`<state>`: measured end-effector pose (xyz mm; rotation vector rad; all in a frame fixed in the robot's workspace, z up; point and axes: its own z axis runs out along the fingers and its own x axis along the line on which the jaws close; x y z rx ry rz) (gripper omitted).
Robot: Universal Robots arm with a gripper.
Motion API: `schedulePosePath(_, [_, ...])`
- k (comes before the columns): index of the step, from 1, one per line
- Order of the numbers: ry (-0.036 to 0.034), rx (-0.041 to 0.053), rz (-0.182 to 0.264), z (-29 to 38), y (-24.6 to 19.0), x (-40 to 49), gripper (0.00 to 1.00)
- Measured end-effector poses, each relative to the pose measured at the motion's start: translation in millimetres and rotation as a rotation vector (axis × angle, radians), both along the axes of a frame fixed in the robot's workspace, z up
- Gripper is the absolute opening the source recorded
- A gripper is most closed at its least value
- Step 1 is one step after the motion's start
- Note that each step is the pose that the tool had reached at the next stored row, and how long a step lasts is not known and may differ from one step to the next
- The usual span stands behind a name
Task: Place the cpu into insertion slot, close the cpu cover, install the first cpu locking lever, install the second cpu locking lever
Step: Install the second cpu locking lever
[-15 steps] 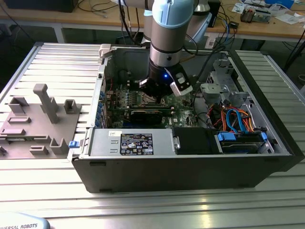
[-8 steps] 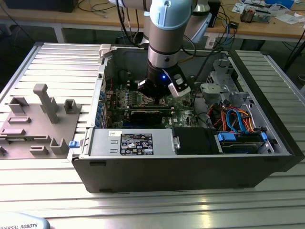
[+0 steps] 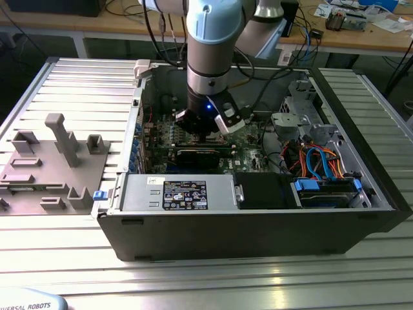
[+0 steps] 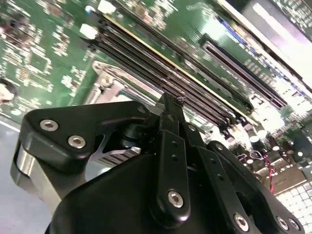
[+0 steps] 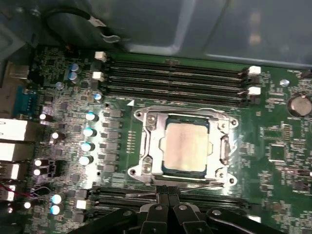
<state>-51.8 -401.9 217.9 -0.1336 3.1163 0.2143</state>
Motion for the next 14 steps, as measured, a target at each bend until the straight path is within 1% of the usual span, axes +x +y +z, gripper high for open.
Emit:
schedulePosePath(4, [-0.0004, 0.0000, 0.000, -3.8, 0.0, -11.5, 0.11])
schedulePosePath(7, [-0.0004, 0.0002, 0.000, -5.5, 0.1, -17.8, 0.11])
schedulePosePath(8, [-0.0005, 0.0005, 0.000, -6.5, 0.8, -21.3, 0.11])
schedulePosePath(11, [-0.0004, 0.0004, 0.000, -8.1, 3.3, -26.8, 0.11])
schedulePosePath(14, [-0.0003, 0.0003, 0.000, -9.2, 5.3, -29.4, 0.11])
